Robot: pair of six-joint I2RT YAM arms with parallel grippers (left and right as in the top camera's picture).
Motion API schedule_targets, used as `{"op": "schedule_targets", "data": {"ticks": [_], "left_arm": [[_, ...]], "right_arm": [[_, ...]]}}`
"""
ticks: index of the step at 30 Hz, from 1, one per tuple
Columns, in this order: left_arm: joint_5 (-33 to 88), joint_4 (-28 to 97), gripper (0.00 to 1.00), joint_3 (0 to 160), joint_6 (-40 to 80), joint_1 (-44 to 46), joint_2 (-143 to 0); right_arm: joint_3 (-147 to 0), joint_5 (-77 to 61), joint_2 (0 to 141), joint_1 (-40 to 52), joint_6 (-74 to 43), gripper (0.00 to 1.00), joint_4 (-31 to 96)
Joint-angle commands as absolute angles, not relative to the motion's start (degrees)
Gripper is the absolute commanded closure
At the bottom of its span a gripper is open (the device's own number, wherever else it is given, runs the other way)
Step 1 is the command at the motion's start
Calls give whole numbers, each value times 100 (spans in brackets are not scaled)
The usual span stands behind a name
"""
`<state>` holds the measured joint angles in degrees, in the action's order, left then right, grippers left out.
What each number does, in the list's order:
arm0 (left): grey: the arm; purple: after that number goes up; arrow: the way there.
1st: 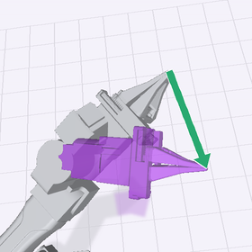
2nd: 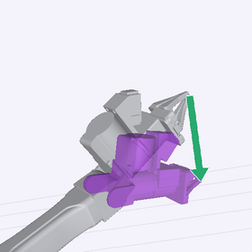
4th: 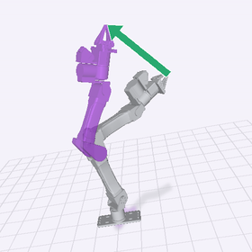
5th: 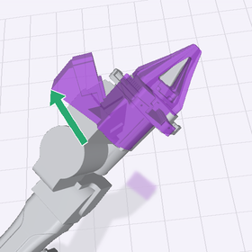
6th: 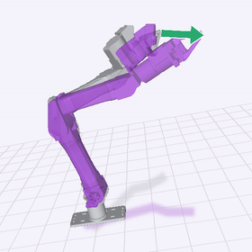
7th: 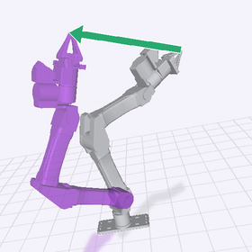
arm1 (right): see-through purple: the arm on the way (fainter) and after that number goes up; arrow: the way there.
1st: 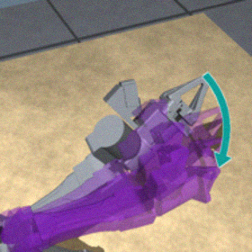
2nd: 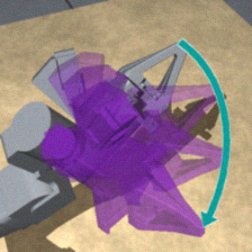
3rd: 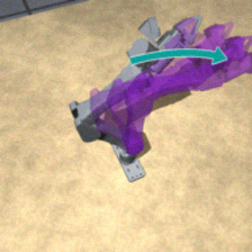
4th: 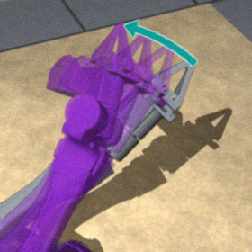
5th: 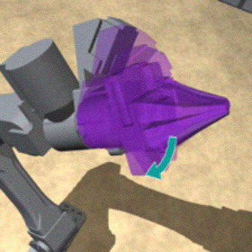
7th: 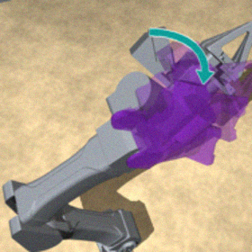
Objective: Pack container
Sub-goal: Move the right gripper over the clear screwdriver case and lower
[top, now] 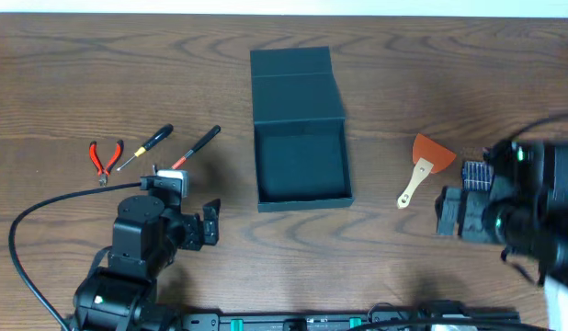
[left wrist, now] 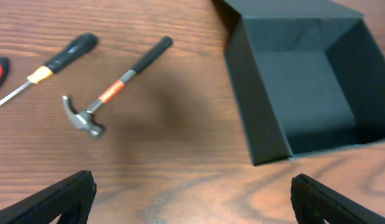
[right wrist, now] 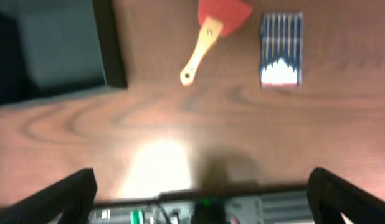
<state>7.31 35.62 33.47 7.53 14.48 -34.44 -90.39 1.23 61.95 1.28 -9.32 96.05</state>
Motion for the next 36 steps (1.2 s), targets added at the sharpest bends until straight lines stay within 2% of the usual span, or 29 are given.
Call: {"op": "schedule_targets", "data": {"ticks": [1,5,12,16,22,28,36], "left_arm": [[1000,3577,1,3487,784,1470,-3430],[985,3625,2,3487,832,1470,-3430],[915,3752,2,3487,827,1470,-3430],[648,3750,1,3487,827,1470,-3430],[517,3747,1,3487,832,1470,-3430],[176,3745,1,3487,829,1470,-3430],[30,3682,2,3487,849,1470,-3435]], "right_arm": [[-9682,207,6744,51,-668,1,9690],[-9867,506,7297,-554,-1017,1,9633],[-9865,486,8453,-2180,10,1,9480],[-9841,110,8899,-2650,366,1,9037],[-9771,150,9400,-2742,1072,1,8390],[-9771,449,9935,-2735,1201,1,7852],[-9769,405,10687,-2711,1286,1,7826]]}}
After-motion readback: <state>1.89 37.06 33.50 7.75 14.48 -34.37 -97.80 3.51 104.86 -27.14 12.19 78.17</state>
